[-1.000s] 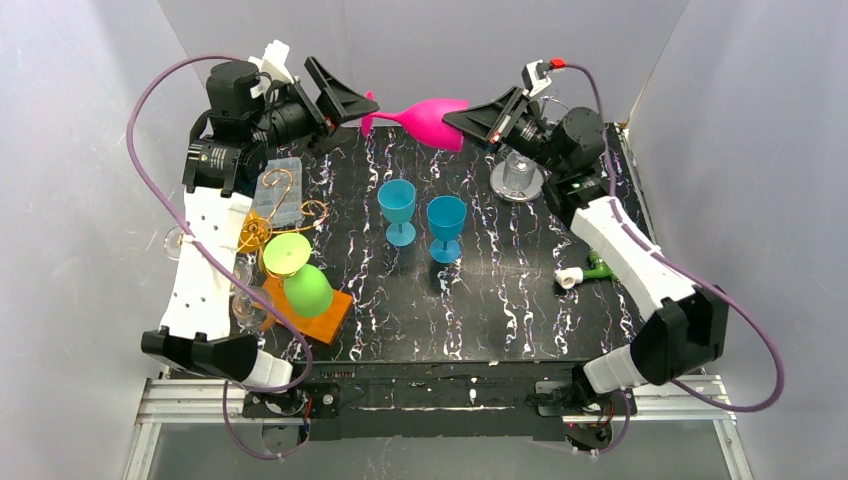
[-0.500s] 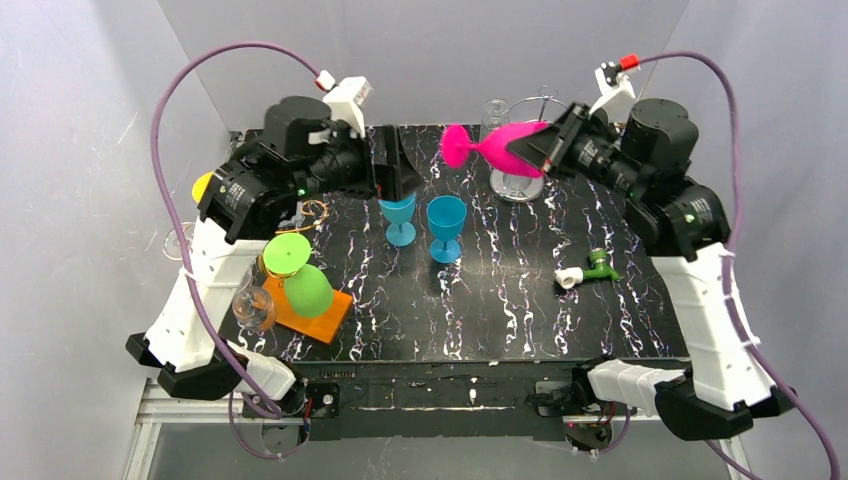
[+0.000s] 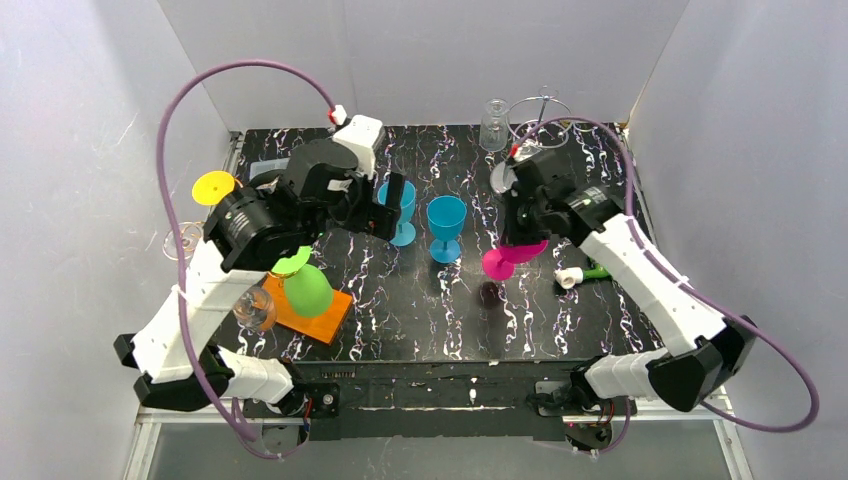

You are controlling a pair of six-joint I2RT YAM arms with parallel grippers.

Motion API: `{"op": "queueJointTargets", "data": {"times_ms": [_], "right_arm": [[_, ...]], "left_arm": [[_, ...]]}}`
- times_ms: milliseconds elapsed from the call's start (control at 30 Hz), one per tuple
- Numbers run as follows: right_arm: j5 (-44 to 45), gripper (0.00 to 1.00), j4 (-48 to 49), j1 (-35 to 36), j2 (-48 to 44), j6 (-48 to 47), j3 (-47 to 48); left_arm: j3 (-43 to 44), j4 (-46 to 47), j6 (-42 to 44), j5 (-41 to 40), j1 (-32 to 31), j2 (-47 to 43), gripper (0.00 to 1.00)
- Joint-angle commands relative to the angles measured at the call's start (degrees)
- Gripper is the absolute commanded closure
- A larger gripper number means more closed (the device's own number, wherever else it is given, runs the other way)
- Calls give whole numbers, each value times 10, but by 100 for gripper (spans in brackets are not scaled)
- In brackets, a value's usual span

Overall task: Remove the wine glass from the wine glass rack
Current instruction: Place the wine glass at the center of the board.

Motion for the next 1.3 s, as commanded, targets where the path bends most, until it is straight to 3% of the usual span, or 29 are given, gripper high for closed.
{"op": "queueJointTargets", "data": {"times_ms": [0, 200, 467, 833, 1033, 1267], "right_arm": [[82, 99, 47, 26, 12, -26, -24], [94, 99, 100, 34, 55, -37, -48], [100, 99, 139, 35, 120, -44, -24], [91, 94, 154, 35, 179, -46, 18], [94, 67, 136, 35, 186, -51, 43], [100, 47, 101, 35, 167, -53, 86]], "left_arm": [[8, -37, 9, -83, -1, -42, 2], [41, -66, 11, -105, 44, -43, 2], [74, -63, 18, -45, 172, -34, 2], [106, -60, 19, 5, 232, -4, 2], [107, -60, 18, 15, 252, -2, 2], [108, -69, 14, 3, 256, -11, 2]]}}
